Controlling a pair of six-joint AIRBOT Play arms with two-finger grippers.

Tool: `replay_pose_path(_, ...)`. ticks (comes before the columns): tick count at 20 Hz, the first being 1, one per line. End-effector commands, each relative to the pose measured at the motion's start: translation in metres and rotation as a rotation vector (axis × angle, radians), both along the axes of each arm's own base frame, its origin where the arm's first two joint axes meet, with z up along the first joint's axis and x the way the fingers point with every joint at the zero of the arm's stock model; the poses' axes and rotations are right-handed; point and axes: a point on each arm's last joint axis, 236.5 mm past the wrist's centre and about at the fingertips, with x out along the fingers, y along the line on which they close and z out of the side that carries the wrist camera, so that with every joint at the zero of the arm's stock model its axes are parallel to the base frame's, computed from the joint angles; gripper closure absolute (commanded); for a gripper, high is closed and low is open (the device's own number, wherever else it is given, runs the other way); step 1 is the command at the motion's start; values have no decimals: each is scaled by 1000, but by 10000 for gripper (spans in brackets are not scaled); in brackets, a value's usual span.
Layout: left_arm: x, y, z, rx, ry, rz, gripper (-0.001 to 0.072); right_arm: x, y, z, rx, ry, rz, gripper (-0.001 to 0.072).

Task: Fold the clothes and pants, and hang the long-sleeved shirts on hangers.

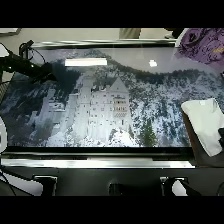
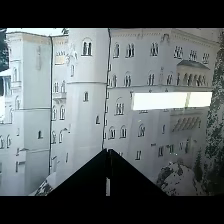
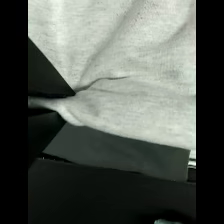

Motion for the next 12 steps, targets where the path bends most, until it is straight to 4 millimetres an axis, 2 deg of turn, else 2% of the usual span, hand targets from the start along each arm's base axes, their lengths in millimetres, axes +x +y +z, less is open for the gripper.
replay_pose_path(1, 0, 0, 0, 0, -1, 1, 691, -21, -1, -3, -10, 82, -16, 670)
replay_pose_path(6, 0, 0, 0, 2, -3, -3, 691, -36, 7, -2, 17, 144, -46, 670)
replay_pose_path(12, 0, 0, 0, 3, -4, -6, 692, -43, 10, -2, 34, 179, -40, 669)
